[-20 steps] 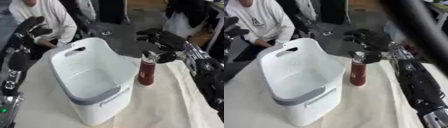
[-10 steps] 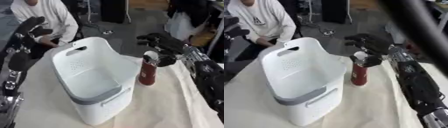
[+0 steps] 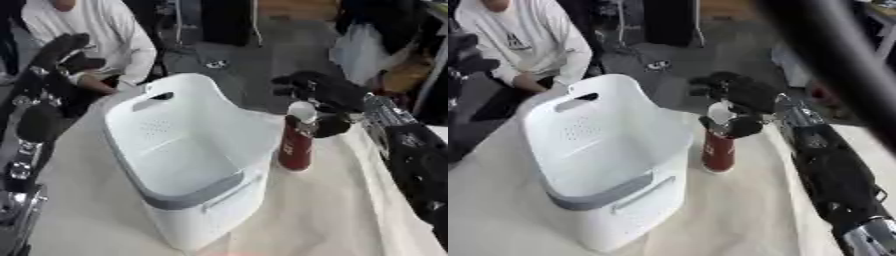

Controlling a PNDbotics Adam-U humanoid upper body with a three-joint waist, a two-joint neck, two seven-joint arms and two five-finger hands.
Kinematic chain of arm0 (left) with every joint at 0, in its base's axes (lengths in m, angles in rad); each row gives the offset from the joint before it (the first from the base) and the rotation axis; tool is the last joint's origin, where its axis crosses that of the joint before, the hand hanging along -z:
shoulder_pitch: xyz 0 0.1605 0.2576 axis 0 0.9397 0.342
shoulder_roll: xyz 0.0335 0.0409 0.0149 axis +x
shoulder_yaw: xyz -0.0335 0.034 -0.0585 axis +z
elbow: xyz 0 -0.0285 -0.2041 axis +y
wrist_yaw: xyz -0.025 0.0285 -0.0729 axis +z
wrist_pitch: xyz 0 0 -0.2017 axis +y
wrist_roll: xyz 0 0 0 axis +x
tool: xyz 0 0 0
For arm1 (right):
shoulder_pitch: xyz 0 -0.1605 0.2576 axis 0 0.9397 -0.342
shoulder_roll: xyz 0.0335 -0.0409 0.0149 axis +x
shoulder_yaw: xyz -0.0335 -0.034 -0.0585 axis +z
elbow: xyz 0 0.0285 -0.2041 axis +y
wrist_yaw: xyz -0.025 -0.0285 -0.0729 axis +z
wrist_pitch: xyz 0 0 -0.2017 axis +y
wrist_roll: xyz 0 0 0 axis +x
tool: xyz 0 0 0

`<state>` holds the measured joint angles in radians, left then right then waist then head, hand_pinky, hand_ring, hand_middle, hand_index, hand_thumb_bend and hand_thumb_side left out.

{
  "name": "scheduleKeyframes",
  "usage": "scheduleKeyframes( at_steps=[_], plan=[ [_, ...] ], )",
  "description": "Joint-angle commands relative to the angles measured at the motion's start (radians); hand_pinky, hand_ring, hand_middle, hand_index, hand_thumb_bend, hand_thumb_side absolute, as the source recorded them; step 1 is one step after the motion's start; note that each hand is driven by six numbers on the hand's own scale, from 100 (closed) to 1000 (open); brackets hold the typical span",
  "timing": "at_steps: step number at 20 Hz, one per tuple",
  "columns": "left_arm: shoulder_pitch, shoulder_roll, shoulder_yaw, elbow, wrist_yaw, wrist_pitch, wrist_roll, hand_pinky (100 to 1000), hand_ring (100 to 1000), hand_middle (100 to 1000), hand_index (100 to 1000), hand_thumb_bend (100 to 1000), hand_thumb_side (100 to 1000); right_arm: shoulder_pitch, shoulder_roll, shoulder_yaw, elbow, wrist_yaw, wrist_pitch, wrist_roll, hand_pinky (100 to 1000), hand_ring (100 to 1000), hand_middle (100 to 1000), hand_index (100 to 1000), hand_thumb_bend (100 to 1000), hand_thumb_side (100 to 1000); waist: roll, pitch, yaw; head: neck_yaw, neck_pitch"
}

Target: Pick up objects on the table and place them in the box.

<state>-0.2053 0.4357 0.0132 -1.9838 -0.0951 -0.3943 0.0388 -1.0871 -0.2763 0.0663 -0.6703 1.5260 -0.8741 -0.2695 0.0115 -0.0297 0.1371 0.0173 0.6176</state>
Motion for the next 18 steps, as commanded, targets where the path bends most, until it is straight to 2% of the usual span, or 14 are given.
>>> scheduleKeyframes(
  at_steps=[1, 11, 18],
  plan=[
    [-0.015, 0.022, 0.005, -0.016, 0.002, -0.002, 0.0, 1000, 778, 922, 1000, 444, 1000, -0.026, 0.003, -0.02, 0.003, 0.018, 0.013, -0.01, 931, 894, 973, 949, 161, 1000, 0.005, -0.007, 0.001, 0.004, -0.019],
    [-0.02, 0.02, 0.004, -0.016, 0.004, -0.001, 0.0, 1000, 778, 922, 1000, 444, 1000, -0.043, 0.014, -0.055, 0.041, 0.08, 0.05, -0.035, 938, 896, 974, 949, 156, 1000, 0.004, -0.004, 0.006, 0.005, -0.019],
    [-0.017, 0.021, 0.003, -0.016, 0.004, -0.001, -0.001, 1000, 778, 922, 1000, 446, 1000, -0.072, 0.0, -0.062, 0.036, 0.058, 0.057, -0.048, 934, 896, 972, 947, 170, 1000, 0.004, -0.006, 0.004, 0.006, -0.016]
  ],
)
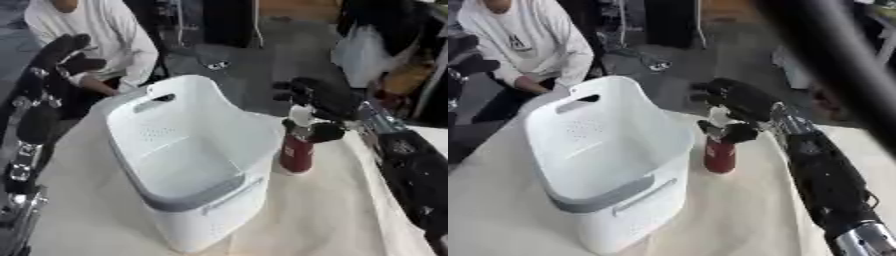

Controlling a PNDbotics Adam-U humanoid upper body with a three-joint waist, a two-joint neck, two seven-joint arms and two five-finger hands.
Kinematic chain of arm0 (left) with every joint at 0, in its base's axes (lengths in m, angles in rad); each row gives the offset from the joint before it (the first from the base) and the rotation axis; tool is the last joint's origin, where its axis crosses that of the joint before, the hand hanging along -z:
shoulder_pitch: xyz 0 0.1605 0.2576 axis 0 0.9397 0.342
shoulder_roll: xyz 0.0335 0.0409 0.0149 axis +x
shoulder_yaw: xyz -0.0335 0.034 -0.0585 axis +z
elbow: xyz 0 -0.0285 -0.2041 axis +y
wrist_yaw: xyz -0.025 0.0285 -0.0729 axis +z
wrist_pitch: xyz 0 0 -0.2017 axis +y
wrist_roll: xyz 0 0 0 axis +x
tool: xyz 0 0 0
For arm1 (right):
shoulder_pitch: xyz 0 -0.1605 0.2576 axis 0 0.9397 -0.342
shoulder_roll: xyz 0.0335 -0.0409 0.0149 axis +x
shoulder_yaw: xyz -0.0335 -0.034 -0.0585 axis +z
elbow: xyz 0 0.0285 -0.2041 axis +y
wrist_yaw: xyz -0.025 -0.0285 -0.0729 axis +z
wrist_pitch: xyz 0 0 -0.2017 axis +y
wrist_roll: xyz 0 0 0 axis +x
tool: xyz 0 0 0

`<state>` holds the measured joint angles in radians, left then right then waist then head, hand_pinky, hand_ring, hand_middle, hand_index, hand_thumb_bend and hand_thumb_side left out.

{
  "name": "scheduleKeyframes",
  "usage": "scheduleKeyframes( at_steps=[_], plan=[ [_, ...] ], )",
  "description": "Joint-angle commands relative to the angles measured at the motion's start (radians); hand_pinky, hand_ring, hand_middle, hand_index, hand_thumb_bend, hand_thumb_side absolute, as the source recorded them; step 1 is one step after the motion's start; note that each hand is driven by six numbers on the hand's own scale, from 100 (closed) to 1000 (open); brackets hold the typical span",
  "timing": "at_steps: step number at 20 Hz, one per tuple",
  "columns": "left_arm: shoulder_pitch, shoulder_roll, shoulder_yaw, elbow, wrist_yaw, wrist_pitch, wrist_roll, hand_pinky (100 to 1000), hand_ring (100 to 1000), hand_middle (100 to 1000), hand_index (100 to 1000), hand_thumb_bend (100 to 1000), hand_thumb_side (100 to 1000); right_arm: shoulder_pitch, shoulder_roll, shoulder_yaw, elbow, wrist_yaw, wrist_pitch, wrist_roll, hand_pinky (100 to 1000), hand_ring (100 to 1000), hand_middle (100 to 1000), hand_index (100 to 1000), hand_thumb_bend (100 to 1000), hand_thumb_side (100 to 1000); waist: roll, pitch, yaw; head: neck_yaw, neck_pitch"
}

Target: Pick up objects on the table and place them in the box.

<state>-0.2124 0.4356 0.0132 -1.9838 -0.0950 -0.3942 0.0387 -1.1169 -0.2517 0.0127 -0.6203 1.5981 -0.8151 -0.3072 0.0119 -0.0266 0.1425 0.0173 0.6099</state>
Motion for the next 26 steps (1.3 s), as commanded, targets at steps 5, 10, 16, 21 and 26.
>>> scheduleKeyframes(
  at_steps=[5, 10, 16, 21, 26],
  plan=[
    [-0.008, 0.022, 0.003, -0.016, 0.004, -0.001, -0.002, 1000, 778, 922, 1000, 448, 1000, -0.07, -0.035, -0.013, -0.017, -0.037, 0.013, -0.004, 937, 897, 972, 947, 178, 1000, 0.003, -0.011, -0.003, 0.006, -0.01],
    [-0.01, 0.022, 0.002, -0.016, 0.004, -0.001, -0.003, 1000, 778, 922, 1000, 448, 1000, -0.089, -0.039, -0.025, -0.007, -0.036, 0.041, 0.01, 949, 898, 973, 948, 183, 1000, 0.002, -0.008, 0.0, 0.008, -0.014],
    [-0.015, 0.021, 0.002, -0.016, 0.004, -0.002, -0.004, 1000, 778, 922, 1000, 447, 1000, -0.099, -0.048, -0.035, 0.004, -0.003, 0.063, -0.005, 1000, 929, 981, 948, 184, 1000, 0.0, -0.001, 0.003, 0.008, -0.02],
    [-0.024, 0.019, 0.003, -0.016, 0.004, -0.003, -0.003, 1000, 778, 922, 1000, 445, 1000, -0.077, -0.05, -0.044, 0.027, 0.023, 0.047, -0.036, 1000, 978, 1000, 972, 189, 1000, 0.0, 0.007, 0.007, 0.008, -0.029],
    [-0.032, 0.014, 0.002, -0.016, 0.006, -0.005, -0.003, 1000, 778, 922, 1000, 447, 1000, -0.061, -0.038, -0.058, 0.048, 0.043, 0.043, -0.052, 1000, 975, 1000, 986, 178, 1000, 0.003, 0.015, 0.013, 0.006, -0.035]
  ],
)
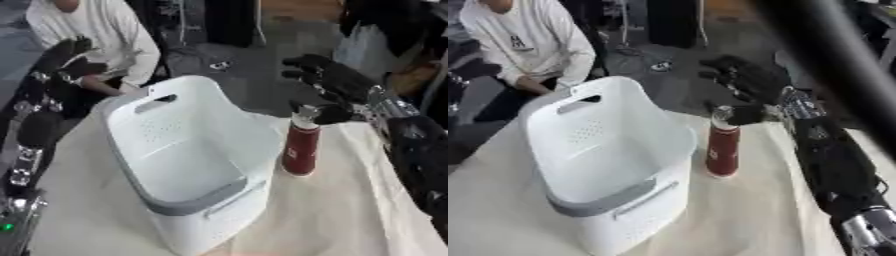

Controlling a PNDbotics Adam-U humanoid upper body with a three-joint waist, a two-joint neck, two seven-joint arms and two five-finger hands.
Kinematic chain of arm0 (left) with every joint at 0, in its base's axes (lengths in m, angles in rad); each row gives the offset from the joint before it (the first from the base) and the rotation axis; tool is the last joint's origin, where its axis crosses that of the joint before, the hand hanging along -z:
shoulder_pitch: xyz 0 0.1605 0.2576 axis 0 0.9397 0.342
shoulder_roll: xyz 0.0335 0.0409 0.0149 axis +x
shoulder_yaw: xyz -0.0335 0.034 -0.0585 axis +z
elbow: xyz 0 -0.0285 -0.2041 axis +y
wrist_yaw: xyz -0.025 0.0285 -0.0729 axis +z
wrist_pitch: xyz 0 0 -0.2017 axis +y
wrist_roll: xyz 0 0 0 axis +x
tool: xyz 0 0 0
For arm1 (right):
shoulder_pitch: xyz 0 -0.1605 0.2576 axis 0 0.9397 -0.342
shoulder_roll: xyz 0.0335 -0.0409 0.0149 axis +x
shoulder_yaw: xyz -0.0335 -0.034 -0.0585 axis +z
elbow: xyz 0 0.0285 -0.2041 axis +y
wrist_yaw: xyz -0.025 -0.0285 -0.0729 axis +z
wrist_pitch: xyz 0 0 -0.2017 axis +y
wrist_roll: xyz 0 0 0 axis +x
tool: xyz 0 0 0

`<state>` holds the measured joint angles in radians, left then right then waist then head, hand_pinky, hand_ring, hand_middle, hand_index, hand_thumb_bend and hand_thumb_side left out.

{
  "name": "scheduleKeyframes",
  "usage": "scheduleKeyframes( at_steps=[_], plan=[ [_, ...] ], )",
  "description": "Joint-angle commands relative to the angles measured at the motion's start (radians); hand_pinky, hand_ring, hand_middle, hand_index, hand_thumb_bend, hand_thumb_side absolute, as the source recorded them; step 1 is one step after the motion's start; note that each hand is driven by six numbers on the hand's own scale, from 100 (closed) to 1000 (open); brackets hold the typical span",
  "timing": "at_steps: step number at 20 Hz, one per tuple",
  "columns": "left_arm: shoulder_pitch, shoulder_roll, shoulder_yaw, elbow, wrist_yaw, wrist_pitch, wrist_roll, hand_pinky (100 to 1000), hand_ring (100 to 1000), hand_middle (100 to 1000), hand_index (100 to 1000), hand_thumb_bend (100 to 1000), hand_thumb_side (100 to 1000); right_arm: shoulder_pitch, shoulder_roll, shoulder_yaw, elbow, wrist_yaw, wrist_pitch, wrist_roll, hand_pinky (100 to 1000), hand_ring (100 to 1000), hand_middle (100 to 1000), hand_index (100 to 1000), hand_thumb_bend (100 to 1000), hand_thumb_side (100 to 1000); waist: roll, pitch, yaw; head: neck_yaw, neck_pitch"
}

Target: Pick up objects on the table and place them in the box.

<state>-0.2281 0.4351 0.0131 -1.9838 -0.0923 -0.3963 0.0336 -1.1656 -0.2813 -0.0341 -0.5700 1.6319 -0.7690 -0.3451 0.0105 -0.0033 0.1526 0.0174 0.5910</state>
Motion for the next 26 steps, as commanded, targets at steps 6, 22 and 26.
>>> scheduleKeyframes(
  at_steps=[6, 22, 26],
  plan=[
    [-0.019, 0.013, 0.002, -0.016, 0.005, -0.002, 0.001, 1000, 778, 922, 1000, 447, 1000, -0.005, -0.003, -0.017, 0.016, 0.034, 0.003, -0.021, 1000, 971, 1000, 987, 168, 1000, 0.004, -0.005, 0.006, 0.007, -0.016],
    [-0.02, 0.014, 0.002, -0.016, 0.006, -0.003, 0.002, 1000, 778, 923, 1000, 444, 1000, 0.001, 0.0, -0.017, 0.03, 0.051, 0.0, -0.022, 1000, 983, 1000, 984, 154, 1000, 0.005, -0.006, 0.004, 0.011, -0.023],
    [-0.02, 0.013, 0.002, -0.016, 0.005, -0.003, 0.001, 1000, 778, 922, 1000, 446, 1000, 0.004, 0.0, -0.016, 0.031, 0.057, 0.0, -0.024, 1000, 986, 1000, 983, 153, 1000, 0.005, -0.005, 0.005, 0.011, -0.022]
  ],
)
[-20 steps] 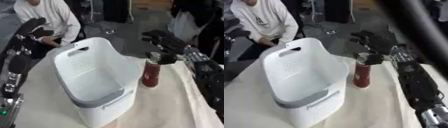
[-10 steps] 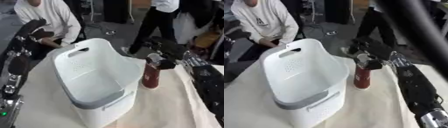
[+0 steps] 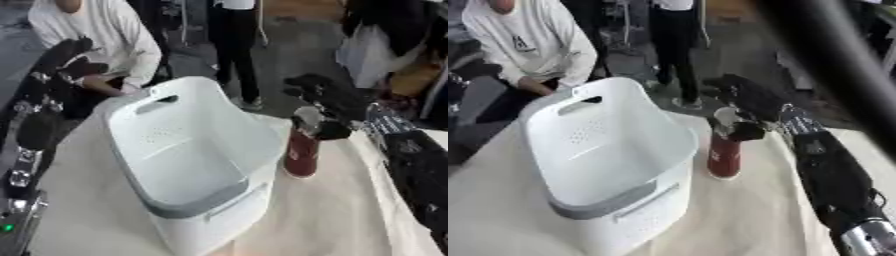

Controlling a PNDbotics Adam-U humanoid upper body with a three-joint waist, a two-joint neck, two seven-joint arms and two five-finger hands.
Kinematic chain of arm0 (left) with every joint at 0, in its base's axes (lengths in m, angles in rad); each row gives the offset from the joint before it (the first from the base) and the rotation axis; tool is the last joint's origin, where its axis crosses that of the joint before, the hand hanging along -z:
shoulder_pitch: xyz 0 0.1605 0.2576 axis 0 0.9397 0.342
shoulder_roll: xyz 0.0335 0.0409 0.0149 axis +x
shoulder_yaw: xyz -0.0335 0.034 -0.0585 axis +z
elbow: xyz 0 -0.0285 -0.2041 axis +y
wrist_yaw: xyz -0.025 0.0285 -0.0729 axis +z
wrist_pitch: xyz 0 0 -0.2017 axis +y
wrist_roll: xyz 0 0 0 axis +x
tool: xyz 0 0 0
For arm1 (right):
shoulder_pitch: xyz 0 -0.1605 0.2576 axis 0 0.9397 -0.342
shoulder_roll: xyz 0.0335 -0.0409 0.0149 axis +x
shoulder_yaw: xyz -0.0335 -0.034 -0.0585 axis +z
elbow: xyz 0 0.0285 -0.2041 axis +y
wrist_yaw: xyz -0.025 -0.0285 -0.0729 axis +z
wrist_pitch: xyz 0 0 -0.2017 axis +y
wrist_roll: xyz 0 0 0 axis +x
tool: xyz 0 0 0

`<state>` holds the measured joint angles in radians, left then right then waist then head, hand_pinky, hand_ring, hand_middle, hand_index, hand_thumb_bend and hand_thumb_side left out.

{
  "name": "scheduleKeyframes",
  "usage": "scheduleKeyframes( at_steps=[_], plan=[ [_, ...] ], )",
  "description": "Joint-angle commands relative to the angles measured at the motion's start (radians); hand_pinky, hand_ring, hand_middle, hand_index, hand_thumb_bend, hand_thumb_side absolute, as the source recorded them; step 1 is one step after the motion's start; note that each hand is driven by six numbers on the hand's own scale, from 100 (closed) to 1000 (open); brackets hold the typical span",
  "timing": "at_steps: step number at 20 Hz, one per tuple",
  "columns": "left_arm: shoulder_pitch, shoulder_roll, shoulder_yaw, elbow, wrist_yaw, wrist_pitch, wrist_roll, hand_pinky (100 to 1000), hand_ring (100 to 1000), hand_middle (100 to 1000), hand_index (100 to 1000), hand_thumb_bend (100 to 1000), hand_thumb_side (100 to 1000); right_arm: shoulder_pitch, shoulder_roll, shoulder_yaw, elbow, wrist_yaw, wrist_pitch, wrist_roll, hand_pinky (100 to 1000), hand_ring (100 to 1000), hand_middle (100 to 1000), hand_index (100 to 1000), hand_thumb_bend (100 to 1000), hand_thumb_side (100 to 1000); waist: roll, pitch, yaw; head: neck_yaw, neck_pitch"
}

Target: Pick up objects on the table and place them in the box.

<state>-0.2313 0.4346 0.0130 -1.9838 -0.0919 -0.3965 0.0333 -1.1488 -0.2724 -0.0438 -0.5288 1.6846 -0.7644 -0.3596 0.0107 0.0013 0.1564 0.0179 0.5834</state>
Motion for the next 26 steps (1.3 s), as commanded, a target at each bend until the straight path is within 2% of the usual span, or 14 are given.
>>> scheduleKeyframes(
  at_steps=[1, 26],
  plan=[
    [-0.017, 0.014, 0.002, -0.016, 0.005, -0.003, 0.001, 1000, 778, 922, 1000, 446, 1000, -0.013, -0.008, -0.006, -0.01, 0.006, -0.004, -0.01, 1000, 986, 1000, 983, 152, 1000, 0.004, -0.009, 0.002, 0.011, -0.014],
    [-0.024, 0.01, 0.003, -0.016, 0.007, -0.004, 0.003, 1000, 779, 923, 1000, 443, 1000, 0.008, 0.009, -0.012, 0.005, 0.035, -0.002, 0.022, 1000, 964, 1000, 991, 127, 1000, 0.007, -0.003, 0.005, 0.009, -0.024]
  ],
)
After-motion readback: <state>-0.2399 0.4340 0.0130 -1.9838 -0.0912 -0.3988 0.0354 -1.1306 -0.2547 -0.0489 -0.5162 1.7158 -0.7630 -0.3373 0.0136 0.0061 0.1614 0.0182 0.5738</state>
